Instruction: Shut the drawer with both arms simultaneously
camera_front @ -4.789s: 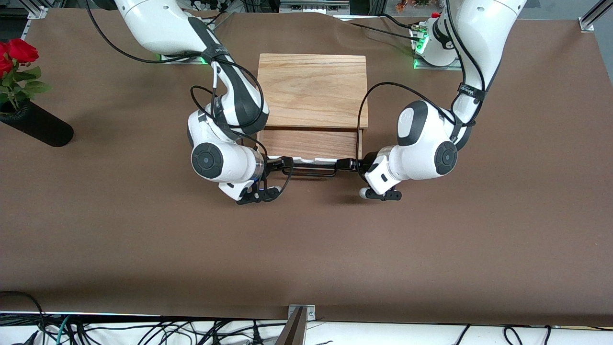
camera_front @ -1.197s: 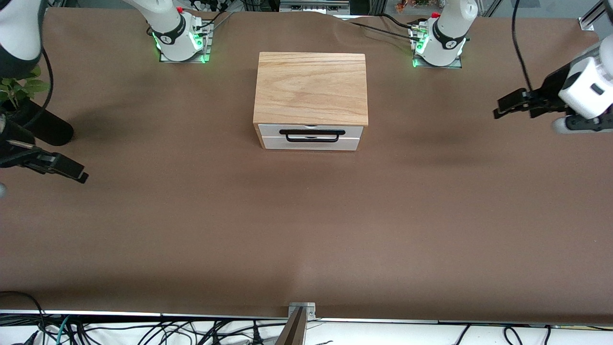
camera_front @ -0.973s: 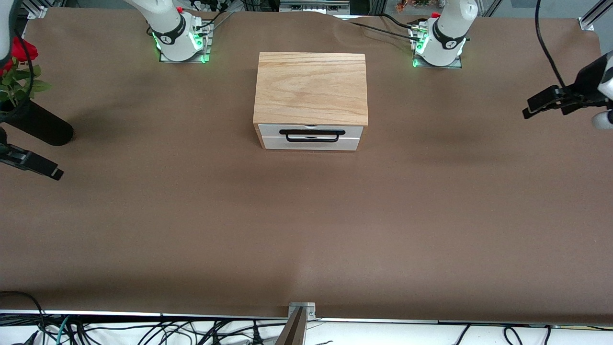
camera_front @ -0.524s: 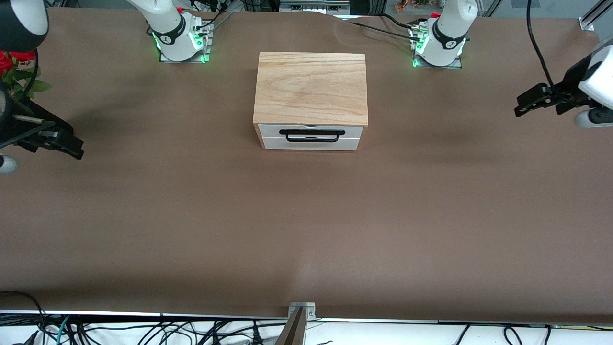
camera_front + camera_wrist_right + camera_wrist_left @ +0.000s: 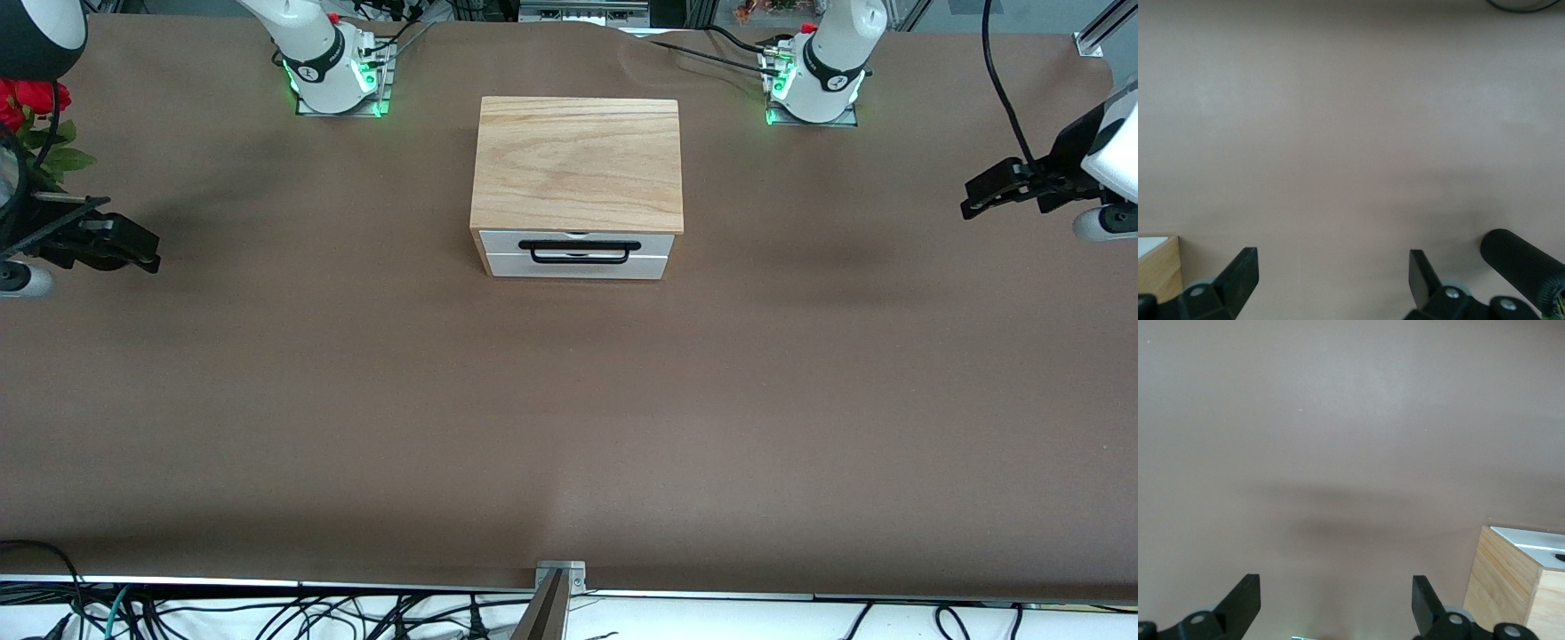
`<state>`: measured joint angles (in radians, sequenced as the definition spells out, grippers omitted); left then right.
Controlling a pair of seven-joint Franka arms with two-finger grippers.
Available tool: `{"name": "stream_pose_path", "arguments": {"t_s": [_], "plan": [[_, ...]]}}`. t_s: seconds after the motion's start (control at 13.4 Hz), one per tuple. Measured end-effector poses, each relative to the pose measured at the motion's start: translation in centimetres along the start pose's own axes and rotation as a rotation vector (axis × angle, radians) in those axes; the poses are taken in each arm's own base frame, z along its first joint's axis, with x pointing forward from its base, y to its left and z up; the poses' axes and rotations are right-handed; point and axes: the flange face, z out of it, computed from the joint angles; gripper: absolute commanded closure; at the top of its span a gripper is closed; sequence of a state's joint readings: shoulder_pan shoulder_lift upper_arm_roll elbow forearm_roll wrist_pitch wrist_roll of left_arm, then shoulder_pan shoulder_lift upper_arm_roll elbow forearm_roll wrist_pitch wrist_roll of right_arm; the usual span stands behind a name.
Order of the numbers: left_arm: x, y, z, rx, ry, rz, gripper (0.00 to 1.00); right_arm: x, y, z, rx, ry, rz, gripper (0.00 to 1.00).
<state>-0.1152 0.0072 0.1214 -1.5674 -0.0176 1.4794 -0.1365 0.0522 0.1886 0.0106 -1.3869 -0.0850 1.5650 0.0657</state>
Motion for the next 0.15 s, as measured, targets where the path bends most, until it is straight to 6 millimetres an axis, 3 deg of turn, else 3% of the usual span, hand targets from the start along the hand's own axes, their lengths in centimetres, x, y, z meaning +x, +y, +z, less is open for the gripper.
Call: {"name": "stream_pose_path", "arguments": {"t_s": [0.15], "plan": [[0.14, -1.02, -0.01, -0.002, 0.0, -0.019, 0.0, 0.0, -0.46, 0.2, 0.001, -0.005, -0.008, 0.0]]}}
